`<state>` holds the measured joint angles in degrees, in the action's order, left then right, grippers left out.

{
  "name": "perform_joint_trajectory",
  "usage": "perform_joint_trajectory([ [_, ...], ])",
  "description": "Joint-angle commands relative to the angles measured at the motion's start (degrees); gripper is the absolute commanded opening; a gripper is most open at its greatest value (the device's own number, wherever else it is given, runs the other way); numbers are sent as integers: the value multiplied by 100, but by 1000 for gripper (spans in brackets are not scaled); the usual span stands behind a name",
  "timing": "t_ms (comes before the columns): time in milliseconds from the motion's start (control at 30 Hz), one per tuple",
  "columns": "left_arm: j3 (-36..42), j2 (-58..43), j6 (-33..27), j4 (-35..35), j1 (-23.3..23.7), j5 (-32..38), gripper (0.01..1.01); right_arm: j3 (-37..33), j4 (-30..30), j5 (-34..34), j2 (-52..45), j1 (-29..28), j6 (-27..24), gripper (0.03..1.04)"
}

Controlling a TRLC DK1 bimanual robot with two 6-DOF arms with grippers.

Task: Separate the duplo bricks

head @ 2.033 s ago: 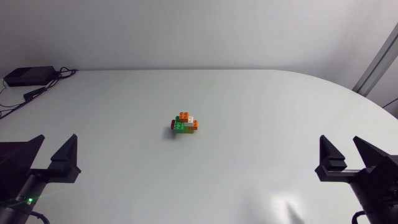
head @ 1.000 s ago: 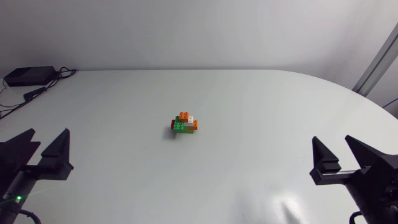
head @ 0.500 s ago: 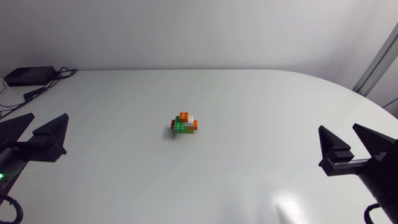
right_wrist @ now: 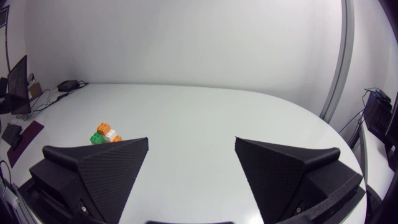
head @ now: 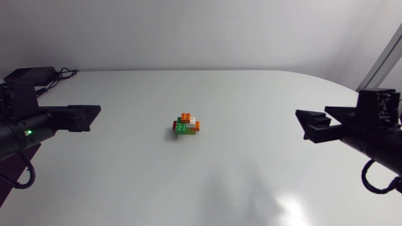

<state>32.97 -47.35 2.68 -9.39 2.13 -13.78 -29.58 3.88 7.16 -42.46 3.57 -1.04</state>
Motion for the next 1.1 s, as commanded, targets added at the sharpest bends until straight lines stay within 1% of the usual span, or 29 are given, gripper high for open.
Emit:
perform_joint_trajectory([
  [0, 280, -459, 84, 69, -46, -90, 980, -223, -115, 58, -492, 135, 69, 1003],
  [67, 447, -837, 14, 33, -99, -160, 979, -338, -177, 58, -817, 214, 69, 1003],
  [133, 605, -1224, 5, 7, -99, -529, 974, -452, -186, 66, -1072, 302, 77, 1003],
  [200, 790, -1602, 14, -72, -160, -661, 974, -584, -177, 128, -1353, 416, 77, 1003],
  [400, 1247, -2542, -145, -19, -530, -696, 974, -1058, -168, 523, -2091, 469, 51, 1003],
  [500, 1581, -2999, -663, -37, -670, -925, 972, -1296, -107, 620, -2478, 522, 42, 1005],
  [533, 1686, -3148, -1111, -37, -732, -1030, 967, -1366, -80, 620, -2627, 574, 34, 1003],
  [567, 1765, -3315, -1823, 16, -846, -1109, 961, -1410, -63, 620, -2750, 601, 16, 1003],
  [667, 2152, -3816, -1797, -10, -943, -1100, 961, -1427, -133, 603, -2953, 680, 16, 1003],
  [800, 2882, -4581, -1982, -494, -1145, -1039, 977, -1392, -239, 576, -3058, 706, 7, 1005],
  [967, 3620, -5390, -1999, -731, -1461, -969, 980, -1296, -362, 506, -3093, 706, -81, 1003],
  [1033, 3787, -5627, -2157, -766, -1628, -960, 980, -1216, -423, 506, -3111, 706, -116, 1003],
  [1067, 3831, -5724, -2342, -758, -1707, -951, 980, -1173, -476, 497, -3120, 706, -116, 1003],
])
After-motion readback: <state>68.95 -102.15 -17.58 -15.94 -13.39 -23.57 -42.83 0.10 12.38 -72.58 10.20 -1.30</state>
